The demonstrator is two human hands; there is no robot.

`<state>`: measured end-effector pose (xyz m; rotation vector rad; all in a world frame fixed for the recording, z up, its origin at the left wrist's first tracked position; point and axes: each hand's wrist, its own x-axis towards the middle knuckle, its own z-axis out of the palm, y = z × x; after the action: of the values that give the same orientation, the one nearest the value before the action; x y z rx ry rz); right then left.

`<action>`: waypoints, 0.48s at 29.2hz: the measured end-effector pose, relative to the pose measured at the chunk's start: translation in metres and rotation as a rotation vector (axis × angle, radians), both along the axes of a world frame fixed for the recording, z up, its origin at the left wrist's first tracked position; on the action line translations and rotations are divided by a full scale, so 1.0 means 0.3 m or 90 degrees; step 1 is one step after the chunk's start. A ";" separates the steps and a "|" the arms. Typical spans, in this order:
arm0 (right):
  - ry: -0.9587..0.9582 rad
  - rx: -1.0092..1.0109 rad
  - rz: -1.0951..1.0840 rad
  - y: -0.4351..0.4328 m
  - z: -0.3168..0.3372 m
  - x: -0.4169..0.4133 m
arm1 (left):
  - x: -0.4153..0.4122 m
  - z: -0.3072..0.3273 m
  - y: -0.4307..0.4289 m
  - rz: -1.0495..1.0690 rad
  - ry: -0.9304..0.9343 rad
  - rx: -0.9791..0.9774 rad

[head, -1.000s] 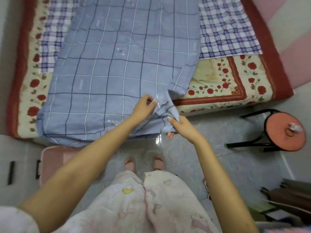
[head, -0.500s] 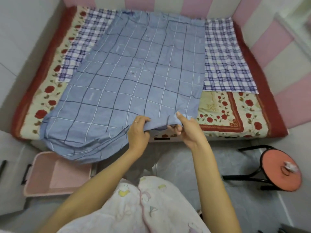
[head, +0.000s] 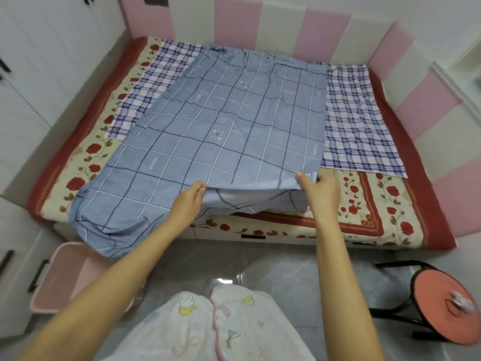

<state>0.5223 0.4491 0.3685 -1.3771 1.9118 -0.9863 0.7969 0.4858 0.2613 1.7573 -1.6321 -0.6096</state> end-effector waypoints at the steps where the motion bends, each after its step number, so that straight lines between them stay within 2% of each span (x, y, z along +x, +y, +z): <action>1: 0.024 -0.032 0.008 -0.011 0.005 -0.001 | -0.001 0.016 -0.001 -0.016 -0.017 -0.004; 3: 0.027 -0.082 0.016 -0.036 0.024 0.013 | 0.002 0.045 -0.009 -0.048 -0.054 -0.021; 4: -0.019 -0.097 0.022 -0.047 0.033 0.026 | 0.006 0.054 -0.014 -0.067 -0.083 -0.035; 7: -0.296 -0.126 0.032 -0.077 0.080 0.066 | 0.015 0.082 -0.054 -0.100 -0.151 -0.067; 10: -0.382 -0.172 -0.056 -0.105 0.120 0.069 | 0.032 0.077 -0.075 -0.024 -0.150 -0.078; 12: -0.373 -0.227 -0.107 -0.125 0.130 0.058 | 0.061 0.050 -0.076 0.056 -0.142 -0.048; 14: -0.241 -0.267 -0.115 -0.147 0.117 0.043 | 0.090 0.015 -0.075 0.128 -0.116 0.010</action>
<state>0.5351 0.4050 0.4036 -1.1321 1.6183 -1.6792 0.8239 0.4634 0.2657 2.0082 -1.5449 -0.3785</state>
